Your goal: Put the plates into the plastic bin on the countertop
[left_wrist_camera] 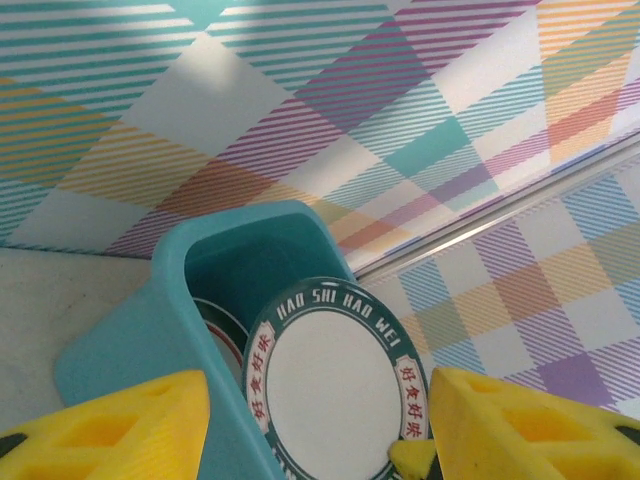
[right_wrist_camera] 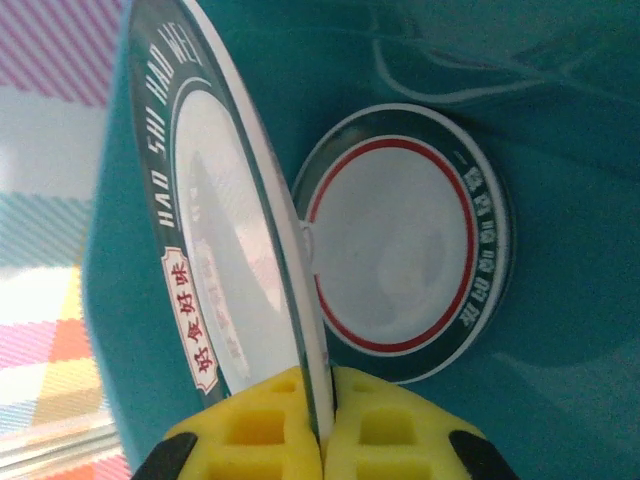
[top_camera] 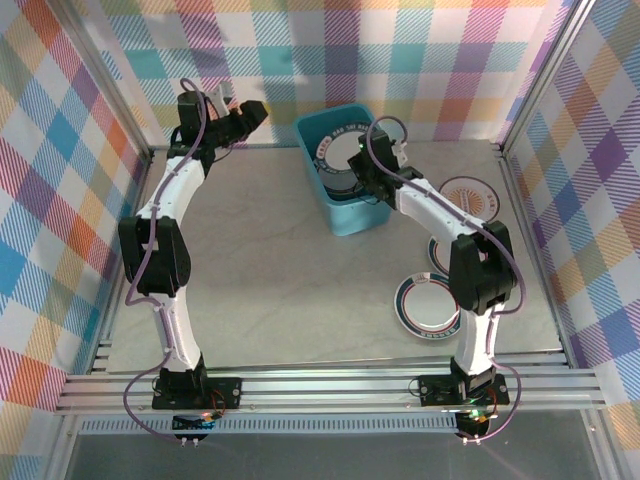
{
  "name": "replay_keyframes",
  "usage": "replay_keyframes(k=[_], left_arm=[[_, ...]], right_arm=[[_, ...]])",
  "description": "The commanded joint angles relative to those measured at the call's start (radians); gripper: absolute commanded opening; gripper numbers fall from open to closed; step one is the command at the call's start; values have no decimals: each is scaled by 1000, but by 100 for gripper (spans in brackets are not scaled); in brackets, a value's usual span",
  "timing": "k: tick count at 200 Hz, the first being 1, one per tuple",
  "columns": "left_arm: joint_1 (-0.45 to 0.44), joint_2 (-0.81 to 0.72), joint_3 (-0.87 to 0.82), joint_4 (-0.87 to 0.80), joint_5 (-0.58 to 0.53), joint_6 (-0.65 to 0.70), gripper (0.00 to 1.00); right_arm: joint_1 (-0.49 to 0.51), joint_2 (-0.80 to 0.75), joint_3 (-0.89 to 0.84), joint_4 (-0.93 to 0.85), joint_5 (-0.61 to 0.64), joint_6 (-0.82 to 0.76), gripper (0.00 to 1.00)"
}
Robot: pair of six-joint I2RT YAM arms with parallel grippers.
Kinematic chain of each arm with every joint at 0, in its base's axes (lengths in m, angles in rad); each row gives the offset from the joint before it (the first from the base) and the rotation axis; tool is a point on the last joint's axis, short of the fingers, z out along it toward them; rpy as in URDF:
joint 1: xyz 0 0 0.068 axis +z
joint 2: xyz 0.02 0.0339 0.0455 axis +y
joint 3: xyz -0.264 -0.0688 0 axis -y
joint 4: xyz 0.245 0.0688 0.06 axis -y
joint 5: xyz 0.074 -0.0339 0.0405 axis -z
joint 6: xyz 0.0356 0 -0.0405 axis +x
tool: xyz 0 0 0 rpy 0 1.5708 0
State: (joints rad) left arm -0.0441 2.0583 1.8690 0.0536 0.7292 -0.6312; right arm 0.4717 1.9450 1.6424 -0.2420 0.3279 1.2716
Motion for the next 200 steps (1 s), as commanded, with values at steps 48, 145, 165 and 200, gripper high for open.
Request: replay_keyframes(k=[48,145,165,200], left_arm=[[25,-25,-34,-68,25,100,60],[44,-30,-38,-105,17,131,60],[45,-26,-34,-113,17,134,60],[46,-23,-29,-126,15,140,60]], right_arm=[[13,167,206,-170,48,173,0],[35,348,429,-315,59,299,0],[35,396,477,-326,45,327,0],[35,466,579,-384,15,349,0]])
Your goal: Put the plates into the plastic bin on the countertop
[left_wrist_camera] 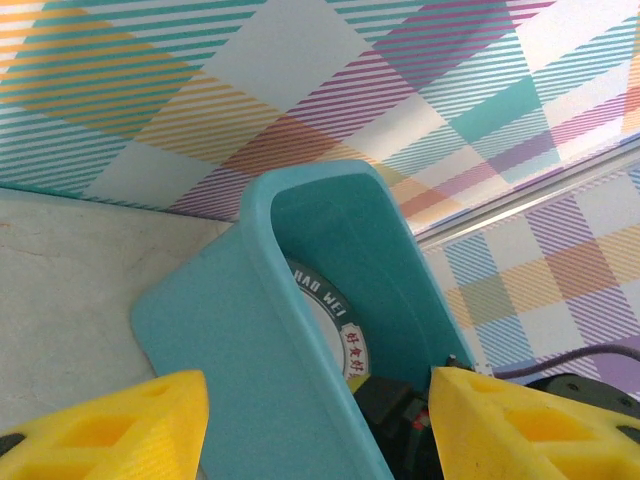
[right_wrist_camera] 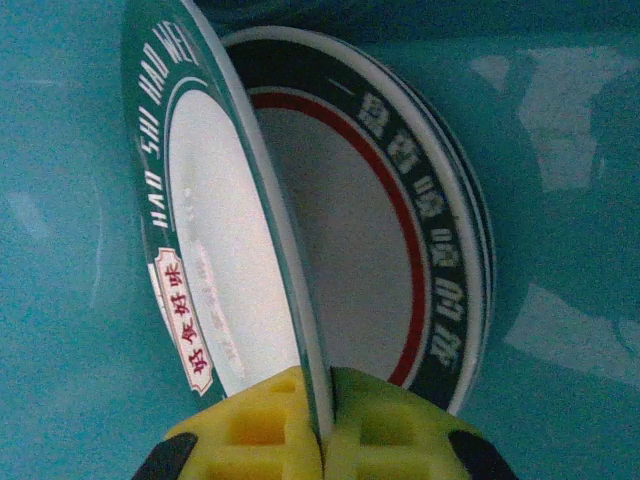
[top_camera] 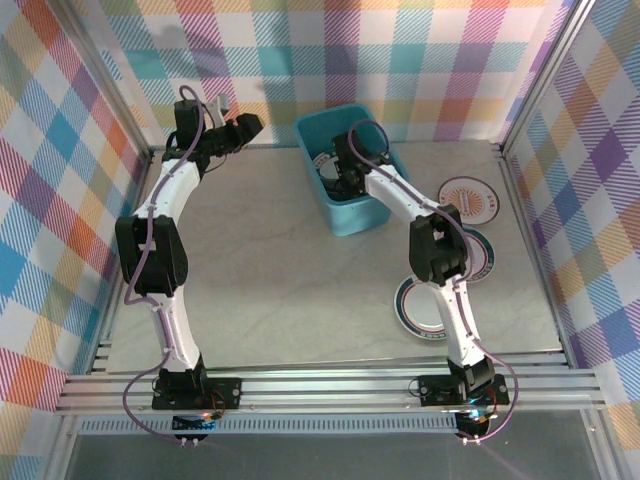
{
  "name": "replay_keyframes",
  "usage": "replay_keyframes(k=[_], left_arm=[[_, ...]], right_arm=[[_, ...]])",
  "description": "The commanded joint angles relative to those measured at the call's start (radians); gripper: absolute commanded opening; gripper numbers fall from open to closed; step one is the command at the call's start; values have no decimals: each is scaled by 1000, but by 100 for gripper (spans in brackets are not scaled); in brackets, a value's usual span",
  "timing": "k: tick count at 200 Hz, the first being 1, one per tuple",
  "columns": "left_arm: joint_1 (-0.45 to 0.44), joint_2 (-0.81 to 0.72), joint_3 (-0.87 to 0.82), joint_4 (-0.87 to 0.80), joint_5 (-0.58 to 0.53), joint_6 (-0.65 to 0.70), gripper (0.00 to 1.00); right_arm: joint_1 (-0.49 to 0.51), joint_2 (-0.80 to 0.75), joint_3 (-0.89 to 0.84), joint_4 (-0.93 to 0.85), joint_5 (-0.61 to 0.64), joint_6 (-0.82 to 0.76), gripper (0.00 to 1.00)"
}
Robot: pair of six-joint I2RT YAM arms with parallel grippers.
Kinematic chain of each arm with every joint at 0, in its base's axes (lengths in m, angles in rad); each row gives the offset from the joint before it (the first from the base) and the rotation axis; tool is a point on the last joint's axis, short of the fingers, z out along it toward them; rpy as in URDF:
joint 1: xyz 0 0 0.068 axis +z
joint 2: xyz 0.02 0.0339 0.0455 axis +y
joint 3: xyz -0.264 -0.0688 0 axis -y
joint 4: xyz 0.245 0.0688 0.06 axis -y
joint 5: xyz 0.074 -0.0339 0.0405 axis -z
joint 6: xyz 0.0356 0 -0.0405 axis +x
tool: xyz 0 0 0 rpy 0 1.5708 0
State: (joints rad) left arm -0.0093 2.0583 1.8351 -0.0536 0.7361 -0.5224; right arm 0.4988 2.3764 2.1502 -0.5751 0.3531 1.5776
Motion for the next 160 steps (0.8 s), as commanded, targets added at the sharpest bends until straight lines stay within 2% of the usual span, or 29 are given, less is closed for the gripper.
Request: replay_keyframes(k=[1,30,63,104,117,144,160], left_arm=[[11,-22,5,-19,7,31,60],[11,-20,11,-31,3,39,60],[11,-23,11,-39,-1,41,60],[11,-30,-11,-21,-6,30,60],[11,-32,-20,-9,-5,22,60],[9,-42,-39,9,-6,16,60],[9,-47,-55,24,-6,11,60]], right_arm=[[8,36,71,-51,-10,44,0],[8,60,88,-64,-3,73,0],[9,83,106,-90,-49,114,0],[9,78,102,-101,-66,95,28],[9,78,105,-105,-71,82,40],[7,71,108,-125,-75,68,58],[7,62,109,-112,-71,40,74]])
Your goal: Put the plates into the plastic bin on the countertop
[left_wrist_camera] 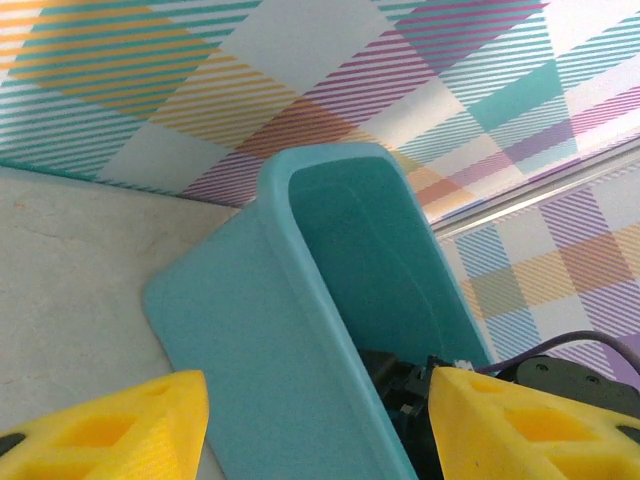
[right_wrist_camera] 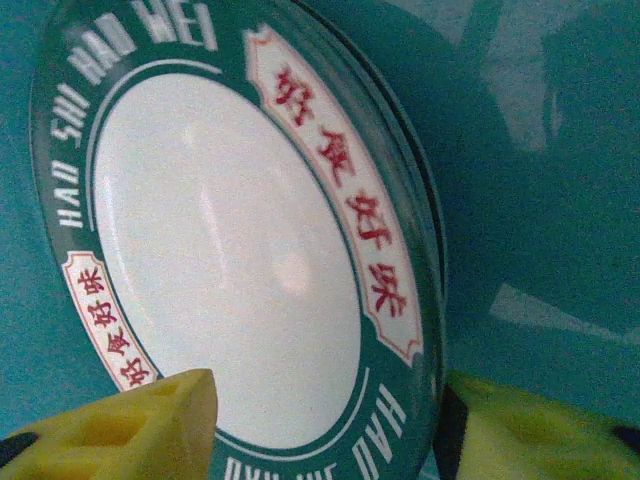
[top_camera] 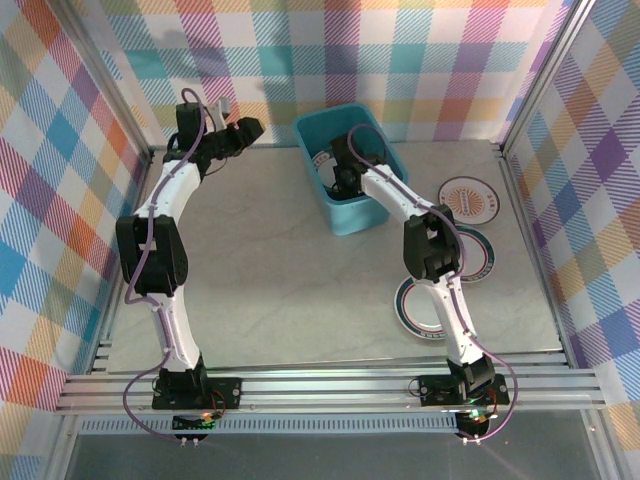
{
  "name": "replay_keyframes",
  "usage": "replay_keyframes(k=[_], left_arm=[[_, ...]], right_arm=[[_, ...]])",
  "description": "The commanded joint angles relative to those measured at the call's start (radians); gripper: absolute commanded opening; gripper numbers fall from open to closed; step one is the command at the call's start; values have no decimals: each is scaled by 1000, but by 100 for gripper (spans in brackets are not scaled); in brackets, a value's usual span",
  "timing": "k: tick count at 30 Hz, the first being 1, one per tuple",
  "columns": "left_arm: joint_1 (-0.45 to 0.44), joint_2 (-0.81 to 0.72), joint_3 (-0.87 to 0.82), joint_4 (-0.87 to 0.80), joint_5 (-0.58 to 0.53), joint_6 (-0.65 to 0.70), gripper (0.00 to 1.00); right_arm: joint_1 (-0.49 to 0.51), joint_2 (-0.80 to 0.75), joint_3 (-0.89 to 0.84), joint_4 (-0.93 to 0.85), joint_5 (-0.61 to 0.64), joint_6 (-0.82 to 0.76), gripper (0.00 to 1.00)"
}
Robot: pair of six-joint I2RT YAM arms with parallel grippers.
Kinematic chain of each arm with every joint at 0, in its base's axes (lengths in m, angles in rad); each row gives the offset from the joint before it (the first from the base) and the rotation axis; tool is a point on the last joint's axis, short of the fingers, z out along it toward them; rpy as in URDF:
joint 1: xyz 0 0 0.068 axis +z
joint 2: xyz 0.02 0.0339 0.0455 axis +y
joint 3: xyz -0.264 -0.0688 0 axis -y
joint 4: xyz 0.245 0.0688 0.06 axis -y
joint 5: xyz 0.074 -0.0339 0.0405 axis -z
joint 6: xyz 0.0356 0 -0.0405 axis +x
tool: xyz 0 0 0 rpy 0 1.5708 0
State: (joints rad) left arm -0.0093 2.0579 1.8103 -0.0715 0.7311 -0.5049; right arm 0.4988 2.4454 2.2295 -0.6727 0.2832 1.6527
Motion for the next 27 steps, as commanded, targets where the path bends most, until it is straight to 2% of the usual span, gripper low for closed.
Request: replay_keyframes(k=[1,3,12,16,22,27], left_arm=[[9,-47,-31,42,-1,-7,60],[9,-48,-43,65,3,-19,60],[-5,-39,-56,123,17,-38,60],[-10,-51,-86,157,16,-43,60],[-26,-73,-147,215,19,-47,60],[-47,-92,-187,231,10,-43,60]], right_arm=[[7,-8,30,-14,0,-36,76],[7,-18,30,-2,3,-65,100],[7,-121,-6,32,1,-283,99],[7,-215,-104,36,13,-391,99],[7,-360,-298,99,30,-448,99],[6,-405,-331,67,3,-480,99]])
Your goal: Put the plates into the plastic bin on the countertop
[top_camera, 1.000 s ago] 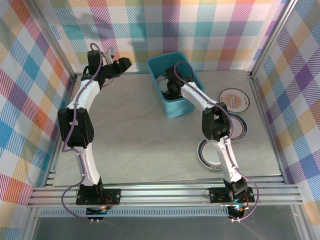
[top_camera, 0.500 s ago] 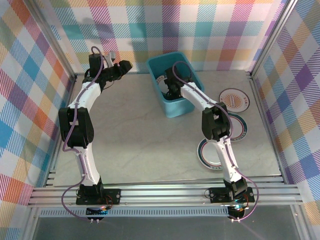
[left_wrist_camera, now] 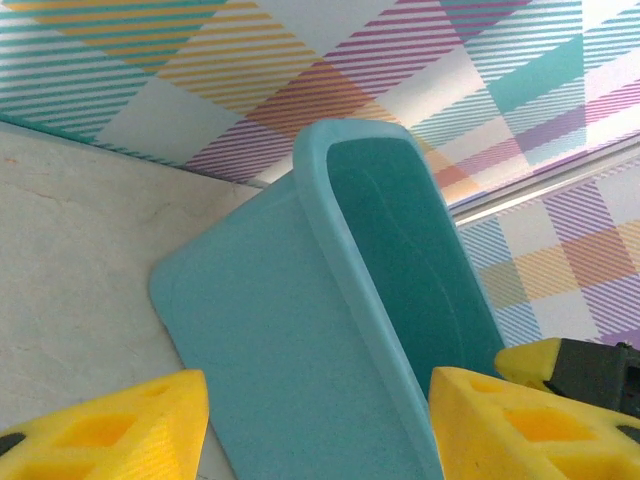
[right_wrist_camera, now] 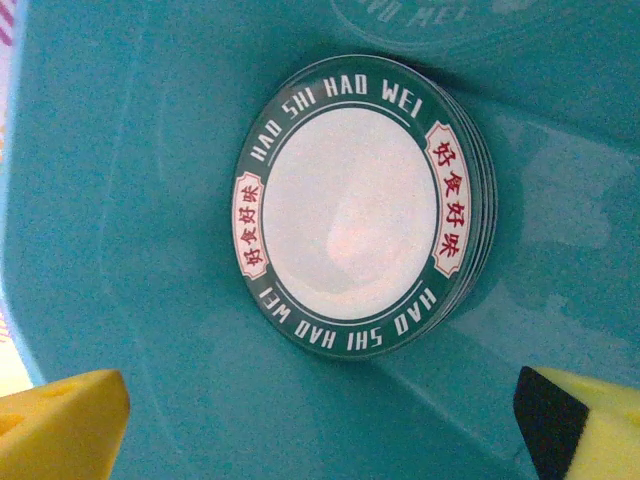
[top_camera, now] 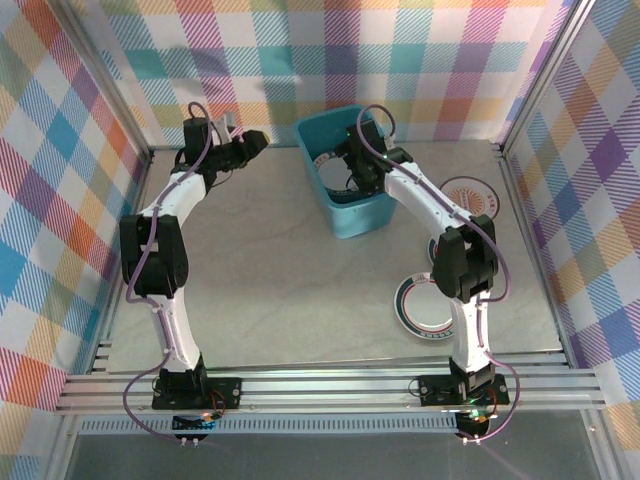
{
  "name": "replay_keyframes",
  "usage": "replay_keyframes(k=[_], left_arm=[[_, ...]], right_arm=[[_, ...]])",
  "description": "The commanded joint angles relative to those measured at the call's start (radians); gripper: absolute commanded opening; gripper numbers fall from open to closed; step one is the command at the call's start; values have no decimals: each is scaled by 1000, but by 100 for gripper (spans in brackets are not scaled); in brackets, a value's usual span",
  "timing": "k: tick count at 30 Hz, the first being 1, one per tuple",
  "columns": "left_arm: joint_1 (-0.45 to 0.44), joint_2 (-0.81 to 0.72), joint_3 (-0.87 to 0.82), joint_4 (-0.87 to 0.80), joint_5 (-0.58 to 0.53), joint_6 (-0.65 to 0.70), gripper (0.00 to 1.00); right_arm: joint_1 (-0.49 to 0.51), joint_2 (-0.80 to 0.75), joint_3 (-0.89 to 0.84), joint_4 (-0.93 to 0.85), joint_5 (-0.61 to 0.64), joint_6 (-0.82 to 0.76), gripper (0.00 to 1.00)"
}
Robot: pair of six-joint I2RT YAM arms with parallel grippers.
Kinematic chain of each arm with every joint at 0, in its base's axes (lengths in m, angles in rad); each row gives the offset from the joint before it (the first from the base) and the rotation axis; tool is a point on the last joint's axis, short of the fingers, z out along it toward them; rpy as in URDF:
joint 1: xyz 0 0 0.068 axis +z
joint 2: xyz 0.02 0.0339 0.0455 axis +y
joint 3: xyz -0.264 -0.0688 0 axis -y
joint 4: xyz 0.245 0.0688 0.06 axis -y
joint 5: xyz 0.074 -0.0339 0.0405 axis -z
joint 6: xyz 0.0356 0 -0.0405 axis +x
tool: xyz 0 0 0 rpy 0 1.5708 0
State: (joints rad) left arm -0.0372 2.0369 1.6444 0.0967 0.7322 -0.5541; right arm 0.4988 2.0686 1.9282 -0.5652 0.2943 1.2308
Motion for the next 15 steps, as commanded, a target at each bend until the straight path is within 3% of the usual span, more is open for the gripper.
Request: replay_keyframes(k=[1,8,15], left_arm=[[-23,-77,-32,64,3,8,60],[-52,-120,-104,56,-22,39,60],[-105,-232,-263,43,-134,77,60]], right_arm=[[7,-37,-37,-41,-15,-69,99],[6,-89,-91,-32,-56,-113,99],[4,-234,-210,100,-66,-307,99]])
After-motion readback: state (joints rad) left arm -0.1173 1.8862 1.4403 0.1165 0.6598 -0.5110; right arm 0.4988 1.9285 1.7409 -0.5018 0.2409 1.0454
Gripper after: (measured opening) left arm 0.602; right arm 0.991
